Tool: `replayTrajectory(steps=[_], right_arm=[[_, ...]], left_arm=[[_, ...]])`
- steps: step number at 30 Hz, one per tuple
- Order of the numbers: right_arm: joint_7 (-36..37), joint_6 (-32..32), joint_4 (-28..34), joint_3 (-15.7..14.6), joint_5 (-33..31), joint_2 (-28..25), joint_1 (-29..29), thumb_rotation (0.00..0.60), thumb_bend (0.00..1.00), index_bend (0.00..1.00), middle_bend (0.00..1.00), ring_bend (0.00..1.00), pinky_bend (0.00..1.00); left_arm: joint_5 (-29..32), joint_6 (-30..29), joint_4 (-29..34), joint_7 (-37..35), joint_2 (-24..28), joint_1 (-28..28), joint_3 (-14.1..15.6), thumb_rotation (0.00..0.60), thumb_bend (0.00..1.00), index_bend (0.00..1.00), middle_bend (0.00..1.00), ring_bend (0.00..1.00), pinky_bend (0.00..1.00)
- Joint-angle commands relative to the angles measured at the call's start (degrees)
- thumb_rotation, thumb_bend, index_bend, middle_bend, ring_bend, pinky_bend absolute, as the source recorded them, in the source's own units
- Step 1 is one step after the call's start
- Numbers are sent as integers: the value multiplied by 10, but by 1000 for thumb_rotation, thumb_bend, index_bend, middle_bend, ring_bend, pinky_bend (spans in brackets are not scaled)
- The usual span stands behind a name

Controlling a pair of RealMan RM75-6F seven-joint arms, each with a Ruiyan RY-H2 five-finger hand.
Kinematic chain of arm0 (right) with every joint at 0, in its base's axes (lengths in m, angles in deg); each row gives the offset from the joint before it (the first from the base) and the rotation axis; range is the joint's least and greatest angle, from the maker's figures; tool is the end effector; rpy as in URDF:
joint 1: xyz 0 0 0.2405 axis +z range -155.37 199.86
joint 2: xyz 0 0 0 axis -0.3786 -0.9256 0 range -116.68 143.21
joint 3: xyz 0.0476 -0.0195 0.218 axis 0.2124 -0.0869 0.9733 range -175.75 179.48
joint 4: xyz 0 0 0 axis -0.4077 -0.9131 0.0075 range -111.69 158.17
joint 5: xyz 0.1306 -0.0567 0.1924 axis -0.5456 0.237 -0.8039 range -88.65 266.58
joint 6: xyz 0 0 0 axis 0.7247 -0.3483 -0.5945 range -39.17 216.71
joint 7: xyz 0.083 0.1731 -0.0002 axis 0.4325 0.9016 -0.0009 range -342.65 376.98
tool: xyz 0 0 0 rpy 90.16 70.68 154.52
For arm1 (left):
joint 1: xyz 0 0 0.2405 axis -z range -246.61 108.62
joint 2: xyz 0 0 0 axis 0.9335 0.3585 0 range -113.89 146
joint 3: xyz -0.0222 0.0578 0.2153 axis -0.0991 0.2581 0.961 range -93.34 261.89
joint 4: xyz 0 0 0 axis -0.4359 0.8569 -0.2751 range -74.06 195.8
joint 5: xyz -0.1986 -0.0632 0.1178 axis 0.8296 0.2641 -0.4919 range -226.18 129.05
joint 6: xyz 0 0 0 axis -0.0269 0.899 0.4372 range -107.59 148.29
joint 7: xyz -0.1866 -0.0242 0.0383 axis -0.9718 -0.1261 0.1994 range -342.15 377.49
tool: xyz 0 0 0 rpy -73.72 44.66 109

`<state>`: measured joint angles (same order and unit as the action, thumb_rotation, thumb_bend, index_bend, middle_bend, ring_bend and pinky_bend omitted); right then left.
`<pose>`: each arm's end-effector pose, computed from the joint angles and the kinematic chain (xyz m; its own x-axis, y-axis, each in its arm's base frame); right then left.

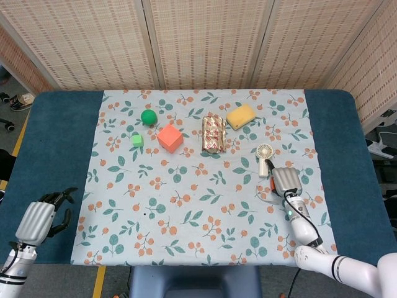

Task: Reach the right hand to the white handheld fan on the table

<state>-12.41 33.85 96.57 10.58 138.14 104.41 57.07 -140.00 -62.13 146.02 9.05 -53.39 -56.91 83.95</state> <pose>-0.2487 -0.3726 -0.0518 0.5294 -0.3524 0.7717 -0.8317 -0.0363 0.5540 -0.2713 0.2542 0.0792 0.3088 0.0643 0.9489 0.9346 -0.2058 -0.2902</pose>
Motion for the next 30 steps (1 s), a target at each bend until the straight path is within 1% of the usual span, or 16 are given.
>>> replayTrajectory(steps=[1, 23, 30], right_arm=[[0, 1, -2, 0, -1, 1, 0, 600, 685, 90, 866, 732, 851], [11, 15, -27, -1, -5, 8, 0, 600, 685, 90, 866, 732, 851], [14, 9, -22, -1, 3, 4, -1, 600, 685, 90, 866, 732, 852]], left_arm=[[0, 0, 0, 0, 0, 0, 0, 600, 607, 194, 405, 323, 369], [1, 0, 0, -3, 0, -1, 0, 600, 608, 195, 405, 323, 370], [2, 2, -1, -5, 0, 0, -1, 600, 608, 195, 405, 323, 370]])
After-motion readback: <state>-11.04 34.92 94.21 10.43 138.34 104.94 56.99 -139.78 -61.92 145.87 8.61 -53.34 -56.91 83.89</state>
